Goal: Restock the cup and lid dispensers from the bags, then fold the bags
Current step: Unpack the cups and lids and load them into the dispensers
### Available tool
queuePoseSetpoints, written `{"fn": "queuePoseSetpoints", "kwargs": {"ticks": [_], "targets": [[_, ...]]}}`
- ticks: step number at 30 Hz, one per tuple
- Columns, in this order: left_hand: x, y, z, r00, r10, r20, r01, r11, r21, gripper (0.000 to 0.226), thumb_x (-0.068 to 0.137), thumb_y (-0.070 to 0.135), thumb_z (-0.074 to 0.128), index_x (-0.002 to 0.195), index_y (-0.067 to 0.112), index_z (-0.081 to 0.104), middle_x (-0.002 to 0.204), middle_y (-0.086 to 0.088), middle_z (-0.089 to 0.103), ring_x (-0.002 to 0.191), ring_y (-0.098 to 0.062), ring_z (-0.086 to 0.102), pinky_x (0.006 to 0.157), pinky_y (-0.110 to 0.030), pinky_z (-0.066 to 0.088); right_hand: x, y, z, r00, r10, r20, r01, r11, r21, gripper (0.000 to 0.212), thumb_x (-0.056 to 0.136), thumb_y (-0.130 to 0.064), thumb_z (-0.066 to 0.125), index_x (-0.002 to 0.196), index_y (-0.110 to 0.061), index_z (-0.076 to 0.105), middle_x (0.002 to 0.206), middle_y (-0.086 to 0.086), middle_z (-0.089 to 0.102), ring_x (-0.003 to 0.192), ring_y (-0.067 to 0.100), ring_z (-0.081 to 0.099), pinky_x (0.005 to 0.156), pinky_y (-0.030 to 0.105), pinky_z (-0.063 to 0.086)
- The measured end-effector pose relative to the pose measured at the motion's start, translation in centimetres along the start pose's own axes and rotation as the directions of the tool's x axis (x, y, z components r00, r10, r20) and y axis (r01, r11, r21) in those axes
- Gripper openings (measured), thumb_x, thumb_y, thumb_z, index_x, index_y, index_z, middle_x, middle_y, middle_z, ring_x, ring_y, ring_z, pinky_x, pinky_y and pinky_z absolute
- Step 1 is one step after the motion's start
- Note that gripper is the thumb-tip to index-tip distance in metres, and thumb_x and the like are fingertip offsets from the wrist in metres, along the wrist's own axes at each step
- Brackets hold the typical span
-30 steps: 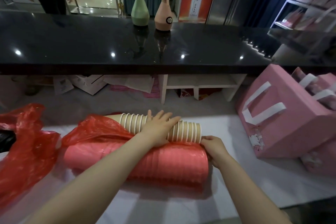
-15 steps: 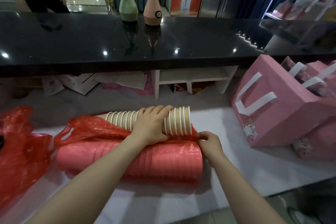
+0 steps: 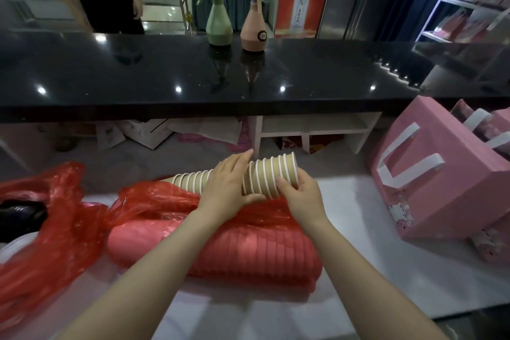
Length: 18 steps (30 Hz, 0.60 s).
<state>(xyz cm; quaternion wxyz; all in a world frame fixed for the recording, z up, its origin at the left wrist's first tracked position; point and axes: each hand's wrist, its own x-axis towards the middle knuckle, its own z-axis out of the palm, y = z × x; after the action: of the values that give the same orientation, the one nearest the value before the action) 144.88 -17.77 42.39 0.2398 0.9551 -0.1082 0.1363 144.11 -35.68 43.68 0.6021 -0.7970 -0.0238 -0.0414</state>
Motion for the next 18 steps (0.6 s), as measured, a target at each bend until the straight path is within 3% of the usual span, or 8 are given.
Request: {"fn": "queuePoseSetpoints", "kwargs": {"ticks": [4, 8, 13, 18], "targets": [[-1.9, -5.3, -2.2, 0.973, -0.222, -0.054, 0.222, 0.975, -0.015, 0.061, 0.091, 0.043, 0.054, 0.142, 0.013, 0.039, 0.142, -0.01, 0.046, 0.131, -0.027, 0.041, 0.109, -0.039, 0.031, 0.4, 1.2, 0.4, 0.989, 0.139, -0.043, -0.136, 0.988, 0.069, 0.011, 0.088, -0.014, 0.063, 0.086, -0.024, 0.067, 0.086, -0.001, 0.072, 0.085, 0.017, 0.068, 0.084, 0.048, 0.054], [-4.9, -11.0, -4.1, 0.858, -0.507, -0.083, 0.511, 0.859, 0.033, 0.06, 0.086, 0.041, 0.062, 0.135, 0.01, 0.046, 0.133, -0.014, 0.053, 0.123, -0.031, 0.049, 0.102, -0.042, 0.038, 0.6, 2.0, 0.9, 0.968, 0.249, -0.034, -0.24, 0.954, 0.177, 0.012, 0.089, -0.01, 0.064, 0.086, -0.02, 0.069, 0.09, 0.003, 0.073, 0.09, 0.022, 0.069, 0.088, 0.049, 0.054], [-5.4, -12.3, -4.5, 0.795, -0.592, -0.132, 0.598, 0.801, 0.007, 0.048, 0.088, 0.036, 0.061, 0.127, 0.008, 0.054, 0.127, -0.018, 0.056, 0.12, -0.034, 0.048, 0.103, -0.043, 0.036, 0.8, 2.1, 1.7, 0.953, 0.302, 0.017, -0.293, 0.908, 0.3, 0.013, 0.091, -0.007, 0.061, 0.094, -0.017, 0.068, 0.096, 0.007, 0.074, 0.094, 0.025, 0.069, 0.087, 0.044, 0.055], [-5.8, -13.4, -5.1, 0.615, -0.764, -0.192, 0.77, 0.635, -0.063, 0.051, 0.095, 0.033, 0.048, 0.132, -0.003, 0.047, 0.13, -0.03, 0.05, 0.122, -0.044, 0.044, 0.104, -0.046, 0.033, 0.8, 1.8, 2.0, 0.94, 0.333, 0.071, -0.331, 0.847, 0.416, 0.013, 0.092, -0.005, 0.059, 0.097, -0.012, 0.067, 0.095, 0.011, 0.074, 0.093, 0.028, 0.07, 0.084, 0.042, 0.055]]}}
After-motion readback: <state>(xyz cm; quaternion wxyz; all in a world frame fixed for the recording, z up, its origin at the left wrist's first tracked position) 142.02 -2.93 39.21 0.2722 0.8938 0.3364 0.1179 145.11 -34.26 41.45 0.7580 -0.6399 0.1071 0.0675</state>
